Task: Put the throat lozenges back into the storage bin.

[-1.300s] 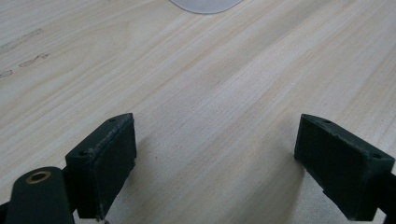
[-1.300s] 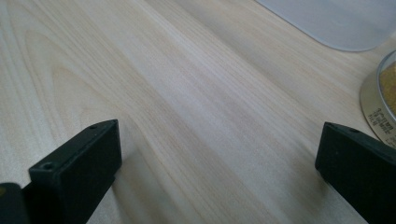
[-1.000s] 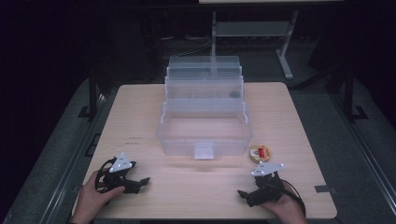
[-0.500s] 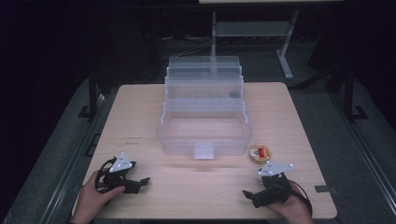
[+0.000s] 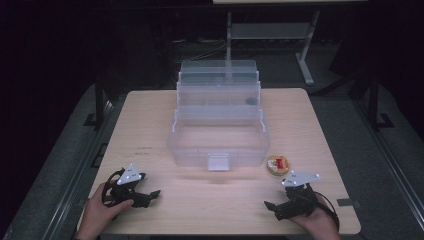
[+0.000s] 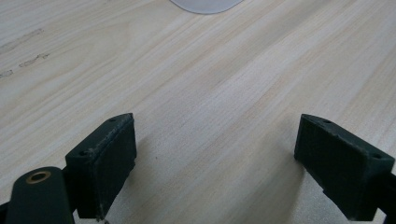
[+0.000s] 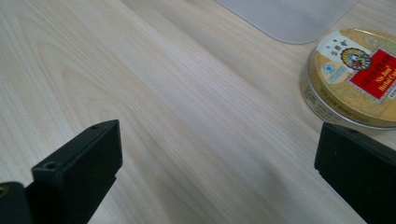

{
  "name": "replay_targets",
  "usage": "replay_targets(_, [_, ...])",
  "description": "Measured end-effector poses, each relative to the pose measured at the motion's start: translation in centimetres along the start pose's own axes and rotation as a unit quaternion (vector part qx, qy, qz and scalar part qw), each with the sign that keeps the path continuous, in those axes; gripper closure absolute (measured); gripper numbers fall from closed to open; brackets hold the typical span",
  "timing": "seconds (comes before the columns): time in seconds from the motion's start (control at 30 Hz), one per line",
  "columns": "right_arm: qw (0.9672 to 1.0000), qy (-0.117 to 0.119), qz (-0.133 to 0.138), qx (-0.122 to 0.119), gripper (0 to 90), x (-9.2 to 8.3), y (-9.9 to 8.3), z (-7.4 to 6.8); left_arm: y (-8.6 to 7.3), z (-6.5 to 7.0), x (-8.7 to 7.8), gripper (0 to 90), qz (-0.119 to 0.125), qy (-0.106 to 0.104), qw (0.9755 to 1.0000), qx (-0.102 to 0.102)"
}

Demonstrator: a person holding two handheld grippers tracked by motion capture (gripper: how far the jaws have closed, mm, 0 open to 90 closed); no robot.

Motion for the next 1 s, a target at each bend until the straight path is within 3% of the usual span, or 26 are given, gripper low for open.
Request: replay_targets(1.0, [0.9994, -0.03, -0.003, 0.018, 0.6, -1.3, -0.3, 2.6, 0.0, 0.0, 0.0, 11.9, 0.001, 0.0, 1.0, -0.001])
Point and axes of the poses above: each handheld gripper's, and its own axes: x roughly forward along the jaws, y roughly out of its top, z roughly to its right, the point moved 5 cm from there along x, roughly forward along the jaws, and after that the axes turned 6 degrees about y, right-handed, at the moved point
